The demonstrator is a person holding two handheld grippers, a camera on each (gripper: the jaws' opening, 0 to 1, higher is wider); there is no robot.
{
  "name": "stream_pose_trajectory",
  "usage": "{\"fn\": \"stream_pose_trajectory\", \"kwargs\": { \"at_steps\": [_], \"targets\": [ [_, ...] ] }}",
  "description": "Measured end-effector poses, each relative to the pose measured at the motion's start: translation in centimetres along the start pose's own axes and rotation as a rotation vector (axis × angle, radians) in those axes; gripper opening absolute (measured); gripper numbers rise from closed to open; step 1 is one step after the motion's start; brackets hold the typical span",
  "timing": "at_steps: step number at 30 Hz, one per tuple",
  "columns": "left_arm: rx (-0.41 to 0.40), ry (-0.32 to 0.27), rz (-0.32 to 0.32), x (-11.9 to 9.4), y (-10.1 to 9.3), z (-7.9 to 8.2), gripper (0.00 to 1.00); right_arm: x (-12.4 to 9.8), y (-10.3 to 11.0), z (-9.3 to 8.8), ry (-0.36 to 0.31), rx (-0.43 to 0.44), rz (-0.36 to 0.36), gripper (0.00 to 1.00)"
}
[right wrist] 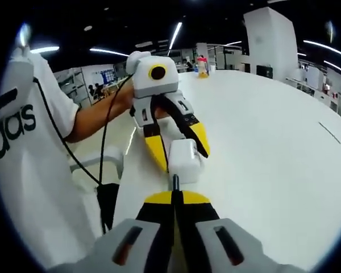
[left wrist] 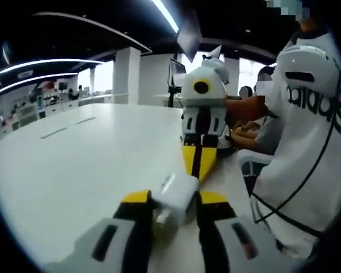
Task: Plug the desk Type‑C cable into the charger adapter.
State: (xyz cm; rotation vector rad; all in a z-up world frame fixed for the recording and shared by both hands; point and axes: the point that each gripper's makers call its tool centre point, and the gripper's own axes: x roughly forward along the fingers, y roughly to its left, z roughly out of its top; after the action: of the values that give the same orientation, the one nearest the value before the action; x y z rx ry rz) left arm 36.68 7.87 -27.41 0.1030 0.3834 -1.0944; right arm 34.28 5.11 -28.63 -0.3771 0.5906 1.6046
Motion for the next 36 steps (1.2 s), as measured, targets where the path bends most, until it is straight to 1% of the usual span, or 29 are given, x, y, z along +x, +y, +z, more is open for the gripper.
{"fn": "stream_pose_trajectory", "kwargs": {
  "at_steps": [3, 7, 8, 9, 12, 13, 14, 15, 16, 17, 19, 22, 23, 24, 26, 29, 30, 31, 32, 36],
  "targets": [
    [-0.011, -0.001, 0.021, 0.2, 0.1, 0.0, 0.31, 0.2, 0.2, 0.2, -0.005, 0.031, -0.009, 0.00],
    [-0.008, 0.004, 0.038, 0.2, 0.0, 0.0, 0.31, 0.3, 0.2, 0.2, -0.006, 0.036, -0.036, 0.00],
    [0.022, 0.004, 0.042, 0.2, 0.0, 0.0, 0.31, 0.4, 0.2, 0.1, -0.008, -0.007, -0.049, 0.00],
    [0.026, 0.002, 0.043, 0.1, -0.1, -0.1, 0.31, 0.4, 0.4, 0.1, -0.008, -0.005, -0.052, 0.00],
    [0.060, -0.013, 0.042, -0.1, 0.0, -0.1, 0.31, 0.4, 0.0, 0.3, -0.047, -0.059, -0.065, 0.01],
    [0.069, -0.020, 0.036, -0.2, 0.0, -0.2, 0.31, 0.4, 0.2, 0.3, -0.057, -0.079, -0.061, 0.01],
    [0.084, -0.025, 0.036, -0.2, 0.1, -0.1, 0.30, 0.3, 0.1, 0.2, -0.062, -0.088, -0.081, 0.02],
    [0.093, -0.025, 0.033, -0.4, 0.1, -0.2, 0.29, 0.3, -0.1, 0.3, -0.071, -0.124, -0.092, 0.02],
    [0.104, -0.019, 0.024, -0.6, 0.0, -0.3, 0.27, 0.2, -0.2, 0.3, -0.082, -0.182, -0.094, 0.02],
    [0.112, -0.012, 0.013, -0.8, -0.1, -0.3, 0.27, 0.2, -0.2, 0.4, -0.091, -0.211, -0.090, 0.03],
    [0.153, 0.001, -0.033, -1.0, -0.8, -0.4, 0.26, 0.3, 0.6, 0.2, -0.096, -0.193, -0.044, 0.03],
    [0.153, 0.009, -0.047, -1.2, -1.1, -0.5, 0.25, 0.2, 0.5, 0.3, -0.112, -0.184, -0.027, 0.03],
    [0.155, 0.009, -0.049, -1.2, -1.1, -0.5, 0.25, 0.2, 0.5, 0.3, -0.117, -0.174, -0.024, 0.03],
    [0.152, 0.008, -0.054, -1.3, -1.2, -0.5, 0.25, 0.2, 0.7, 0.4, -0.132, -0.124, -0.004, 0.03],
    [0.157, 0.007, -0.065, -1.5, -1.3, -0.6, 0.25, 0.1, 0.9, 0.4, -0.136, -0.108, 0.021, 0.03],
    [0.164, 0.003, -0.087, -1.9, -1.7, -0.6, 0.24, 0.1, 0.9, 0.3, -0.126, -0.119, 0.022, 0.03],
    [0.164, 0.000, -0.092, -2.0, -1.7, -0.6, 0.24, 0.1, 0.9, 0.3, -0.126, -0.137, 0.027, 0.03],
    [0.166, -0.003, -0.097, -2.2, -1.7, -0.6, 0.24, 0.2, 1.1, 0.3, -0.124, -0.189, 0.045, 0.03],
    [0.175, -0.009, -0.106, -2.3, -1.7, -0.5, 0.23, 0.1, 1.0, 0.3, -0.119, -0.185, 0.033, 0.03],
    [0.171, -0.014, -0.120, -2.5, -1.9, -0.5, 0.23, 0.4, 1.2, 0.4, -0.119, -0.182, 0.061, 0.02]
  ]
}}
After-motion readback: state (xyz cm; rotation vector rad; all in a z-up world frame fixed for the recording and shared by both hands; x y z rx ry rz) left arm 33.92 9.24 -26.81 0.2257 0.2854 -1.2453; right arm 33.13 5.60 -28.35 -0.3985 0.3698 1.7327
